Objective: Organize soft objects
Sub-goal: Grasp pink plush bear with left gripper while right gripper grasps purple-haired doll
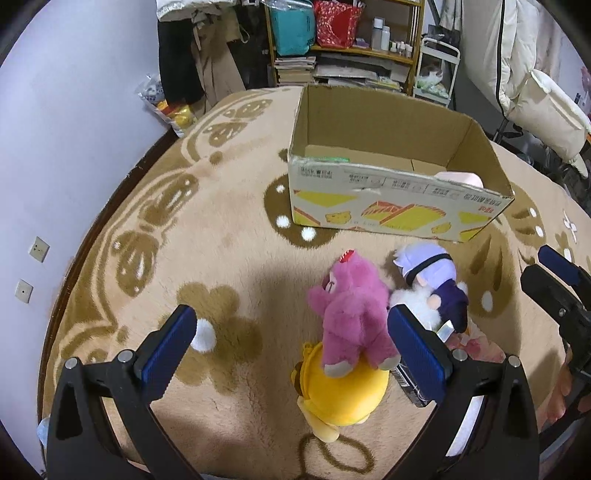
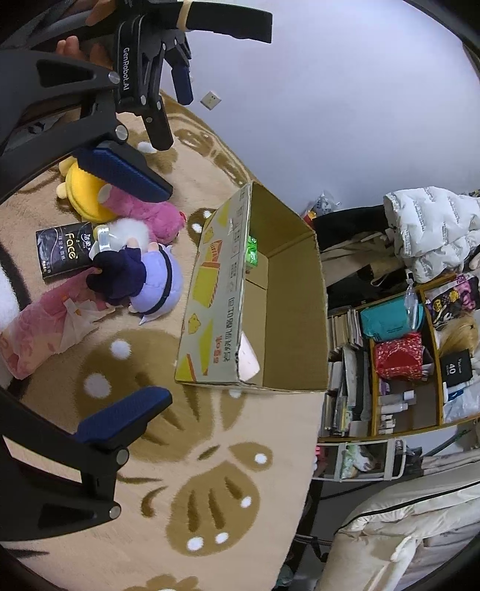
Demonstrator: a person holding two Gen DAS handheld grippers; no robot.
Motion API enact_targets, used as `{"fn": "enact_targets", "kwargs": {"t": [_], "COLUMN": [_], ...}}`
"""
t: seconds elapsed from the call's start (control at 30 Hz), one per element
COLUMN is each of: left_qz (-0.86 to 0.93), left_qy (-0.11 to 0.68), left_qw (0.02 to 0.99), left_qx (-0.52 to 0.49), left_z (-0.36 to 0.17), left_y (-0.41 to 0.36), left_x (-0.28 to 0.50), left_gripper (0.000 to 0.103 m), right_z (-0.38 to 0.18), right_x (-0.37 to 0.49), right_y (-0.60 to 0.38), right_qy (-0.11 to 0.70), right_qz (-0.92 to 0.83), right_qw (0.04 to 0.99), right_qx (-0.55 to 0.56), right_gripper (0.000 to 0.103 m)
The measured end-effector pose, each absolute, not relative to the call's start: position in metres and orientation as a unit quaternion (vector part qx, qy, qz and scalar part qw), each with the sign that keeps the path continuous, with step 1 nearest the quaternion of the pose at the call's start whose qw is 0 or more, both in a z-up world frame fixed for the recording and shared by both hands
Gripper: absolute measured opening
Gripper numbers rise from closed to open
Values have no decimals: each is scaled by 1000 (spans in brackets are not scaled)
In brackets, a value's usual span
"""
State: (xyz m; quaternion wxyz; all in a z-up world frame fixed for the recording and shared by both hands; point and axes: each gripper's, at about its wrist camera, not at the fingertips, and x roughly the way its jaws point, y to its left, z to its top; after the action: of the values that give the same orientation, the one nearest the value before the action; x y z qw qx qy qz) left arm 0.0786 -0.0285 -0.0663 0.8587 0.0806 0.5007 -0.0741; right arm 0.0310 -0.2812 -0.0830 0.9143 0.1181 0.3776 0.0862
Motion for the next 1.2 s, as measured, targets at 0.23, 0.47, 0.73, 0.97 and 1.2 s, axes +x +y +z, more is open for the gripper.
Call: {"fn": "enact_targets", "kwargs": {"t": [0.23,0.47,0.73,0.97,1.2], "left_qz": [-77,-85,-94,-104,-106], "left_qy": [519,534,550,566,577], "left_qw": [848,837,825,812,803], "left_qx": [76,80,90,97,108], "left_z": [-81,-96,-112,-125,-135], "left_y": [-28,-36,-49,-58,-64], "left_x": [88,96,105,109,110], "left_gripper": [102,102,102,102,102], "right_z": [-95,-116,-151,-161,-173], "right_x": [41,55,72,79,84], "right_y": [-283,-281,-272,-272,-269], "right_qy": [392,414,464,471,485], "right_qz": [93,113,118,128,130], "right_qw": [906,891,866,858,848], "right_qx": [134,149,144,158,167], "right_gripper": [103,100,91,89,83]}}
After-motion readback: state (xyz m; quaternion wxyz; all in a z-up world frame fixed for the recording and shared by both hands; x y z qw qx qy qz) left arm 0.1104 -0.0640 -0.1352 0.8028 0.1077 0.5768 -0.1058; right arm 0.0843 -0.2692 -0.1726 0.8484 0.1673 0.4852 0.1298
